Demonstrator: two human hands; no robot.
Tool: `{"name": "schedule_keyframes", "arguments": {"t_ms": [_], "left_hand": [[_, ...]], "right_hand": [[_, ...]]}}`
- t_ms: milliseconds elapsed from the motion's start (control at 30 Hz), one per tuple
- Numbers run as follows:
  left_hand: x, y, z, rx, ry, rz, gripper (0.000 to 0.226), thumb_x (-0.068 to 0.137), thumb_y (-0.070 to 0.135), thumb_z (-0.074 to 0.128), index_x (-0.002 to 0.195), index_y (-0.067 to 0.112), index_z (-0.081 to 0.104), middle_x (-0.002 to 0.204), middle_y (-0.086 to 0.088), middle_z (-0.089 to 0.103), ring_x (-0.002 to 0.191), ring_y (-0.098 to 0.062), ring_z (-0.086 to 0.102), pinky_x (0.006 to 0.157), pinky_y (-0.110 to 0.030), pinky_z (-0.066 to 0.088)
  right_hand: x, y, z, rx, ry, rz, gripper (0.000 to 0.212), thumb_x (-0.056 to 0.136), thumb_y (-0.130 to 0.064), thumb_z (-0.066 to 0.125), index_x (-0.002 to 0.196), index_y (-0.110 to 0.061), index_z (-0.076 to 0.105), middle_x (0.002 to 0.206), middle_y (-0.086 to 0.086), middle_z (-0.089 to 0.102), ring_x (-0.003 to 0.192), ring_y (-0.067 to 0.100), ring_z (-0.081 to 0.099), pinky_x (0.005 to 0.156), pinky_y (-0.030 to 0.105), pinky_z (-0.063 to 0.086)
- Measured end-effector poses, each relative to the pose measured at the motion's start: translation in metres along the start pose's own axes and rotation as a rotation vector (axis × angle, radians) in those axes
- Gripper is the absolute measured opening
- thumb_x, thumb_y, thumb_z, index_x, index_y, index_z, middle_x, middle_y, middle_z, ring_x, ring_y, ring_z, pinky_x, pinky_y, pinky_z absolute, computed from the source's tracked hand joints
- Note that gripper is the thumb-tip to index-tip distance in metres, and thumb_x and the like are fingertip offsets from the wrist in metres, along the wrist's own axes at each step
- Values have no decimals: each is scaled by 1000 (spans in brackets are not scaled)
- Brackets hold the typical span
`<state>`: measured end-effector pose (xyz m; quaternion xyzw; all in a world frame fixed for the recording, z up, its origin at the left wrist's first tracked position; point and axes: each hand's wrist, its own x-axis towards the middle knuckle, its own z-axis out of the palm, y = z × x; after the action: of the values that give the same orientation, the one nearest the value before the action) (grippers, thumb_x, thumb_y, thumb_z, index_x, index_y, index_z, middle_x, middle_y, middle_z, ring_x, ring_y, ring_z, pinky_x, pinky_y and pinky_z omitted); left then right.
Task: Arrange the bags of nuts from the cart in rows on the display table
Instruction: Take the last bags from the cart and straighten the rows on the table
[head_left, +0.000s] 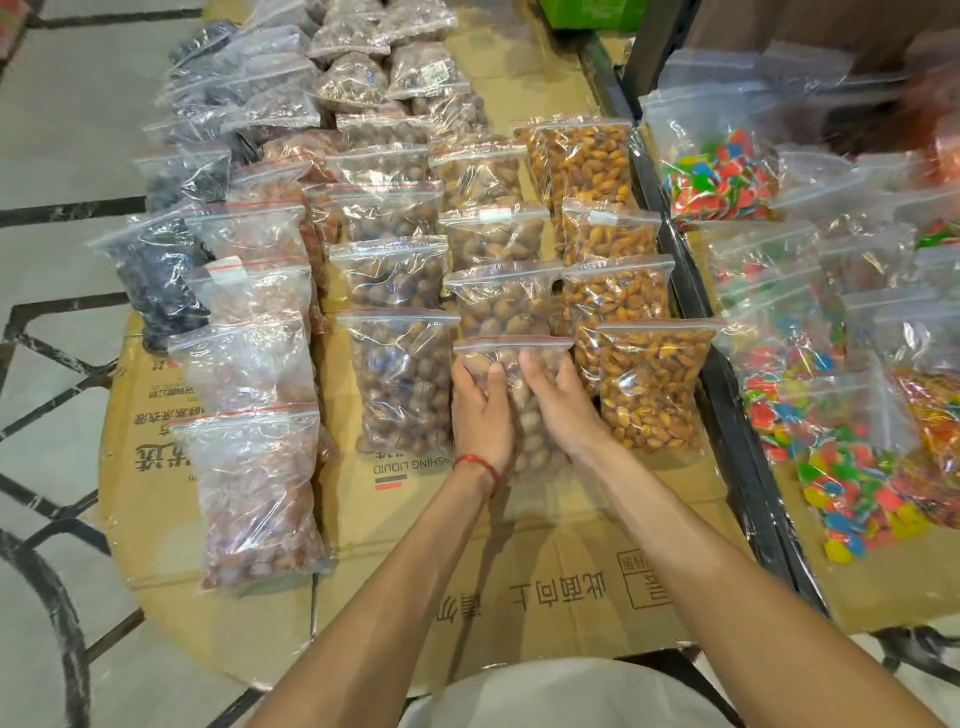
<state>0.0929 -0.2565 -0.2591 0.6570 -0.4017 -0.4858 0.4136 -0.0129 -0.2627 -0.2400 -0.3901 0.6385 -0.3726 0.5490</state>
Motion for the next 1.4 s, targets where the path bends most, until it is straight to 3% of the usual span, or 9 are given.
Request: {"name": "schedule_keyframes", "arguments": {"t_ms": [133,200,400,533,700,767,900,1067,1400], "left_hand": [[-7,1,10,180,-9,11,83,91,66,35,157,17,27,154,-8,50,139,-30,48,115,-50,37],[-6,-1,11,202,-10,19,80,95,62,35,160,18,23,158,-9,46,141,-31,46,117,-50,35],[-2,-7,8,187,14,8,68,106,50,40,161,12,26,160,-14,42,149,-33,33,124,-48,22],[-9,2,8,222,57,23,69,108,42,46,164,12,19,165,-14,30,154,-28,25,128,-41,17],[-43,16,7,382,109,156,79,106,38,53,165,6,10,172,-11,15,156,-18,18,120,-17,13],[-59,15,6,504,130,276,74,106,38,52,164,6,18,168,-13,22,153,-19,23,125,-21,18],[-82,17,10,930,57,549,60,103,41,47,156,14,41,158,-13,40,140,-32,43,113,-43,40],[-101,37,31,1323,51,641,58,99,51,42,144,17,55,148,-10,56,136,-32,50,106,-46,43],[-96,90,81,1482,-33,703,65,93,59,42,142,18,56,145,-9,58,133,-32,53,106,-48,41]], "right_hand": [[3,8,-8,39,5,-22,110,84,-83,62,163,-15,25,165,-3,42,150,16,42,126,45,35],[10,23,-9,43,24,-30,121,75,-90,63,163,-17,26,163,-1,46,149,17,46,125,48,37],[-4,-1,-15,-12,-92,48,97,103,-62,53,169,-11,3,174,-2,23,158,15,27,126,31,26],[-15,3,-29,-155,7,50,74,91,-70,59,149,-24,51,145,-2,64,133,20,60,117,51,46],[-54,-1,-55,-520,65,-237,48,104,-32,63,149,-16,56,147,1,60,128,16,58,115,30,42],[-65,-3,-77,-701,40,-354,43,105,-26,61,146,-15,59,149,-2,57,131,15,53,112,20,35],[-70,-3,-124,-1039,77,-686,38,99,-31,60,132,-16,68,135,-1,66,127,19,57,105,40,50],[-63,-10,-174,-1293,108,-772,40,95,-38,55,124,-15,70,128,3,68,121,24,58,105,42,42],[-48,-37,-237,-1449,63,-879,48,95,-44,53,130,-12,63,131,8,65,125,29,55,114,48,38]]}}
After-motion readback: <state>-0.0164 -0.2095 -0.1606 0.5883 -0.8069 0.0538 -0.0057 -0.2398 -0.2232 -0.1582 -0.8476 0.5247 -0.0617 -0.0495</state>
